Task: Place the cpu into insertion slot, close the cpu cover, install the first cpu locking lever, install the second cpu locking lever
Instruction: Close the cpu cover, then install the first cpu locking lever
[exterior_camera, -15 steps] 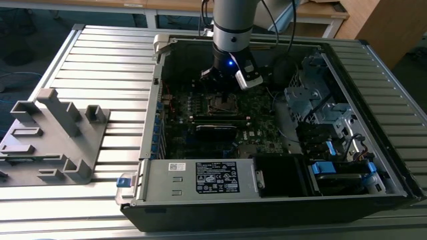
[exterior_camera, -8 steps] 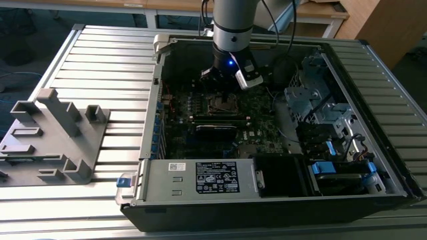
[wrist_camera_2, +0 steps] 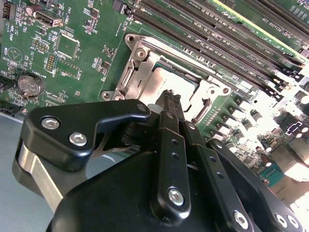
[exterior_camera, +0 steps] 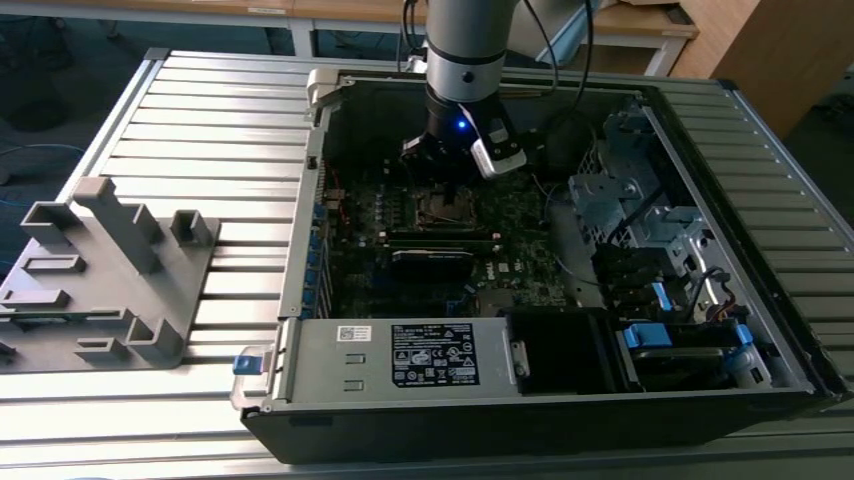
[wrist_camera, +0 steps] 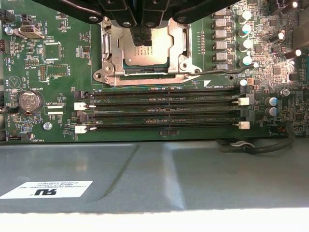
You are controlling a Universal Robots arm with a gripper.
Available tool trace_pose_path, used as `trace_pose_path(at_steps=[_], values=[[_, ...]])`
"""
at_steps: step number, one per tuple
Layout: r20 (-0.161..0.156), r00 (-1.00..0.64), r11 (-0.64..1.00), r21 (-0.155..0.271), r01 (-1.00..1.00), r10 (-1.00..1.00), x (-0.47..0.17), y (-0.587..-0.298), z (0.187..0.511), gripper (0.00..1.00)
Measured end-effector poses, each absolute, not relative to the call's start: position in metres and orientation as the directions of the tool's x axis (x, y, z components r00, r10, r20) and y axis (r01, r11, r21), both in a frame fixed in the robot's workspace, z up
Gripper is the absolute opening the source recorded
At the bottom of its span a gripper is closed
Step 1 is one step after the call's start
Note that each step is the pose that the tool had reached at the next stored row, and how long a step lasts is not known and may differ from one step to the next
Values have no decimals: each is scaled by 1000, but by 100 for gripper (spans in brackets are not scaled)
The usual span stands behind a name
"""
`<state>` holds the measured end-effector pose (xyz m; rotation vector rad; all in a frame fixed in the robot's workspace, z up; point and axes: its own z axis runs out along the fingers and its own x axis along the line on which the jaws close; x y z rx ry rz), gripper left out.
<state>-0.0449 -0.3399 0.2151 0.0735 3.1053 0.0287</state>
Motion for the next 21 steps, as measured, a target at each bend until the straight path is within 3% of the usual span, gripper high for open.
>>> trace_pose_path(at_steps=[21], values=[[-35,-998,999,19,47,48,-45,-340,225,11]])
